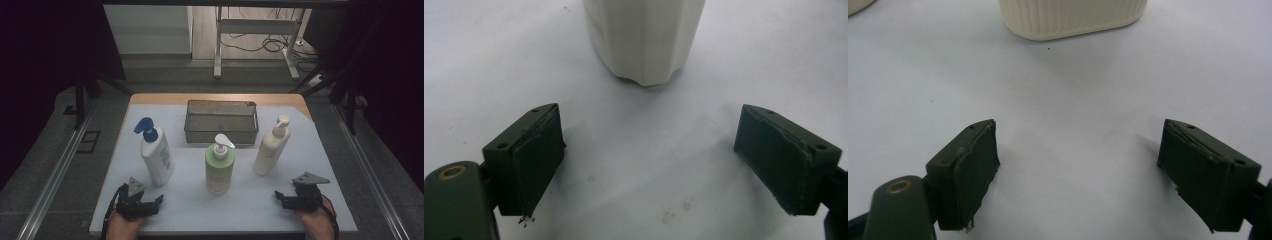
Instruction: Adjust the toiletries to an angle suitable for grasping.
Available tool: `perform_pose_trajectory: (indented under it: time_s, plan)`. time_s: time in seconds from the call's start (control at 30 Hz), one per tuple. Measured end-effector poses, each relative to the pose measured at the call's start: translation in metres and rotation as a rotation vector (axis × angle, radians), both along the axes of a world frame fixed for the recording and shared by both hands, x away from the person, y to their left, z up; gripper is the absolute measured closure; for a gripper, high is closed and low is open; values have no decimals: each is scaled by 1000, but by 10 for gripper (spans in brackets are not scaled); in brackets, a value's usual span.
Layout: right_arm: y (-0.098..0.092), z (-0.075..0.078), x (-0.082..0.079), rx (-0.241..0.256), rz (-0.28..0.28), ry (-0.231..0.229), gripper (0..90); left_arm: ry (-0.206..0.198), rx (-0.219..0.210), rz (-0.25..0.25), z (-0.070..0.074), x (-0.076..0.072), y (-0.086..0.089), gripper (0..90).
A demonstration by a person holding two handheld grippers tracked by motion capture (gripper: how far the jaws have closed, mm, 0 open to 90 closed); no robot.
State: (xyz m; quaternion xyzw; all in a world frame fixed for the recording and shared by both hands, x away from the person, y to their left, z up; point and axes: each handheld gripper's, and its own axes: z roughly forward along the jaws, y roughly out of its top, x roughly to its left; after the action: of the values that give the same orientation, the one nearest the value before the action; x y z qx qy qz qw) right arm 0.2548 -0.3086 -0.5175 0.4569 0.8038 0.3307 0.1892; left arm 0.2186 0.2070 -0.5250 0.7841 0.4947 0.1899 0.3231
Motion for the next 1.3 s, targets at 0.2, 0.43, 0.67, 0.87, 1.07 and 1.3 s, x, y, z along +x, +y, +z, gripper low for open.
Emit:
perform_pose_trajectory:
  time_s: [0.2,0.43,0.67,0.87,1.07,1.3]
  plan:
    - [0,0,0,2,4,1,158,4,5,-6,1,1,0,123]
    - [0,0,0,4,4,-1,155,22,9,-19,2,4,0,120]
    - [1,0,1,0,13,10,118,29,11,-46,3,8,1,119]
    - [3,-1,2,-2,29,25,61,21,8,-46,2,7,2,120]
    - [4,0,2,-10,22,29,81,18,8,-44,2,7,1,121]
    - [-1,4,2,-6,7,26,204,16,9,-44,1,6,1,121]
